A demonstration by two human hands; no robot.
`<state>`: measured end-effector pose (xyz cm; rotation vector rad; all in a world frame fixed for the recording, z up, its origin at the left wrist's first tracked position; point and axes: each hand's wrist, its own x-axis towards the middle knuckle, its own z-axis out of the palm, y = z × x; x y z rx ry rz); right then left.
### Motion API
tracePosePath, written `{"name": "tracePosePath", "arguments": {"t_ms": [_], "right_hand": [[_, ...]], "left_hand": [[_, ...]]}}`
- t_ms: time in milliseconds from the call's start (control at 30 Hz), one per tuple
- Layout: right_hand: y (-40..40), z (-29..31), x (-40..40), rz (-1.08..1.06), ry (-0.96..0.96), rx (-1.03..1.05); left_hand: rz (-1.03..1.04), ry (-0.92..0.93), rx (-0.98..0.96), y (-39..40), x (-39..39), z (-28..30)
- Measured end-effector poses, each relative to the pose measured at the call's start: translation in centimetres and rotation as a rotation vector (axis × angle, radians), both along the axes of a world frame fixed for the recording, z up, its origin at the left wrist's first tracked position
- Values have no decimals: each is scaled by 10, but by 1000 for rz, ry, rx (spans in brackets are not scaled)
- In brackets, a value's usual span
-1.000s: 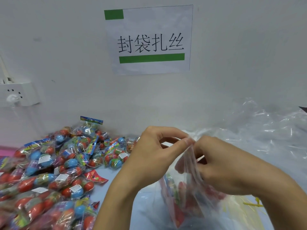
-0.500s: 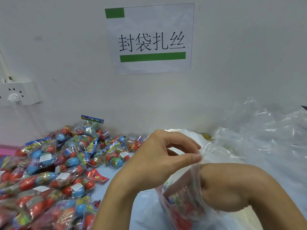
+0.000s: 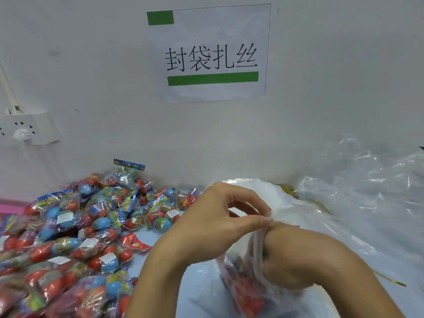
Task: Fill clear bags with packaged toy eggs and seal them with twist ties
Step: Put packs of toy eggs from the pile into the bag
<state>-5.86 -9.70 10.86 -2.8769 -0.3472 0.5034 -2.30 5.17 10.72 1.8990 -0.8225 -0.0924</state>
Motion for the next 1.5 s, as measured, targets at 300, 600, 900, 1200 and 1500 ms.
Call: {"name": "tracePosePath", "arguments": {"t_ms": [300, 600, 900, 1200, 1500], "right_hand": [[4, -11, 2, -128, 25, -62], [1, -11, 7, -174, -46, 72], [-33, -17, 21, -235, -185, 344], [-45, -18, 23, -354, -220, 638], [-44, -18, 22, -389, -37, 633]], "left_hand": [[2, -2, 103, 5, 0, 1], [16, 3, 87, 10, 6, -6], [75, 285, 565, 37, 24, -47], [113, 417, 373, 31, 32, -77], [112, 567, 6, 27, 28, -73]]}}
